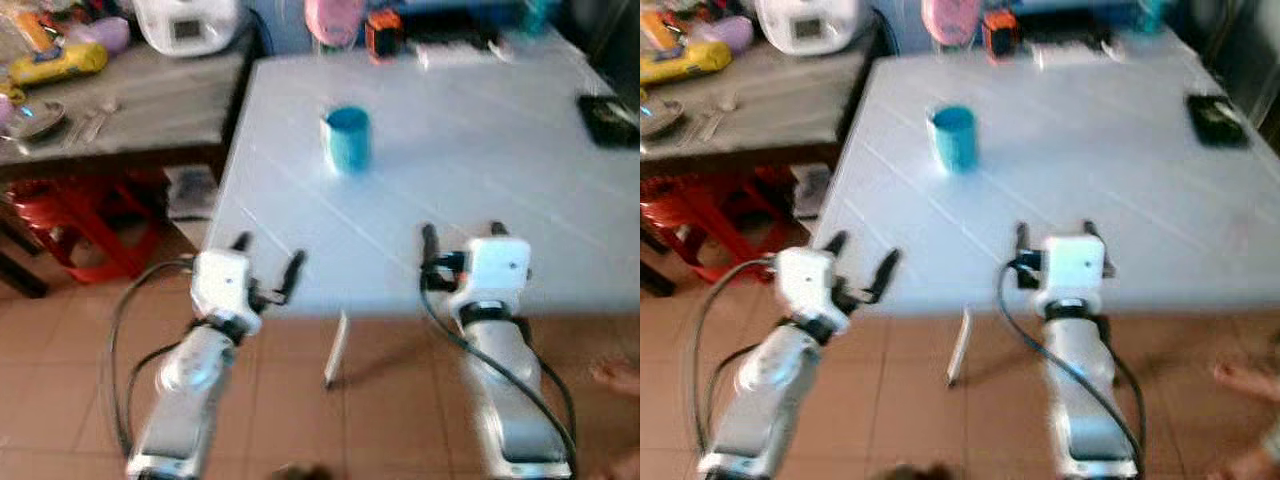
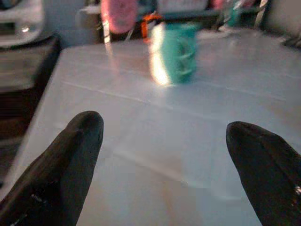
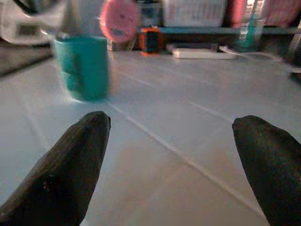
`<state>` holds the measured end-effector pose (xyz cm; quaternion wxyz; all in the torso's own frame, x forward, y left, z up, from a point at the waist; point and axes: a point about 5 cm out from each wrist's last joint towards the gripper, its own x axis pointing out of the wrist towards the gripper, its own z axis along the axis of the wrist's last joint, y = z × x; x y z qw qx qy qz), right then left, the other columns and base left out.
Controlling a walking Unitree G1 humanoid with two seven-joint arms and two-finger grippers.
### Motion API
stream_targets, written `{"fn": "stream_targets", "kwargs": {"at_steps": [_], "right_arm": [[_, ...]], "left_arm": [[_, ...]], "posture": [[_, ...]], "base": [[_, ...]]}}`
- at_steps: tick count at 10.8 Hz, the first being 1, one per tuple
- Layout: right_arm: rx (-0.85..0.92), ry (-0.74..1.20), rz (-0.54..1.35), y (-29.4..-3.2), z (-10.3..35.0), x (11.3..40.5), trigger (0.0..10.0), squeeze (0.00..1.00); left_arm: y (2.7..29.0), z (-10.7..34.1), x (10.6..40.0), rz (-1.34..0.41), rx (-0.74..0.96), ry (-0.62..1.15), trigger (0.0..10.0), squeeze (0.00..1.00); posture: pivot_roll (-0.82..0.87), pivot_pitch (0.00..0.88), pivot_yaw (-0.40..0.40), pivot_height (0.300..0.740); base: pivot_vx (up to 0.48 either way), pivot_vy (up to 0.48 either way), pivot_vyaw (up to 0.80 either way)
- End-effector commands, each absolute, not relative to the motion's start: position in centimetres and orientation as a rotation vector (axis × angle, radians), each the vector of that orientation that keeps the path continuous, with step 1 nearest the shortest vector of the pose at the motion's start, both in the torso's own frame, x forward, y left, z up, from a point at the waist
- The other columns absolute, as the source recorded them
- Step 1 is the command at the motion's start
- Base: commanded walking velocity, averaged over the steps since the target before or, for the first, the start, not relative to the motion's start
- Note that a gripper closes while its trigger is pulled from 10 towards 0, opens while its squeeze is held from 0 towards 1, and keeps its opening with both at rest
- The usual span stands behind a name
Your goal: Setting the table
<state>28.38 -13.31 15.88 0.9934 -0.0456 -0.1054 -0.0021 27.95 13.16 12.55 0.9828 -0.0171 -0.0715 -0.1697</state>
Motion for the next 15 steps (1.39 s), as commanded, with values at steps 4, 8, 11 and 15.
{"fn": "stream_targets", "kwargs": {"at_steps": [4,8,11,15], "right_arm": [[-0.100,-0.198,-0.009,-13.6,15.5,28.1,10.0,0.00],[-0.098,-0.193,-0.005,-13.5,15.4,27.9,10.0,0.00],[-0.098,-0.187,0.001,-13.4,15.3,27.9,10.0,0.00],[-0.117,-0.140,0.098,-12.0,14.4,28.3,10.0,0.00]], "left_arm": [[13.1,12.7,27.9,-0.347,-0.046,-0.148,10.0,0.00],[13.3,12.6,27.8,-0.337,-0.037,-0.142,10.0,0.00],[13.5,12.5,27.5,-0.344,-0.032,-0.137,10.0,0.00],[13.5,12.1,26.9,-0.395,-0.049,-0.130,10.0,0.00]], "posture": [[-0.08,0.190,0.149,0.740],[-0.08,0.193,0.150,0.740],[-0.08,0.195,0.152,0.740],[-0.08,0.202,0.154,0.740]], "base": [[0.000,0.000,0.00],[0.000,0.000,0.00],[0.000,0.000,0.00],[0.000,0.000,0.00]]}}
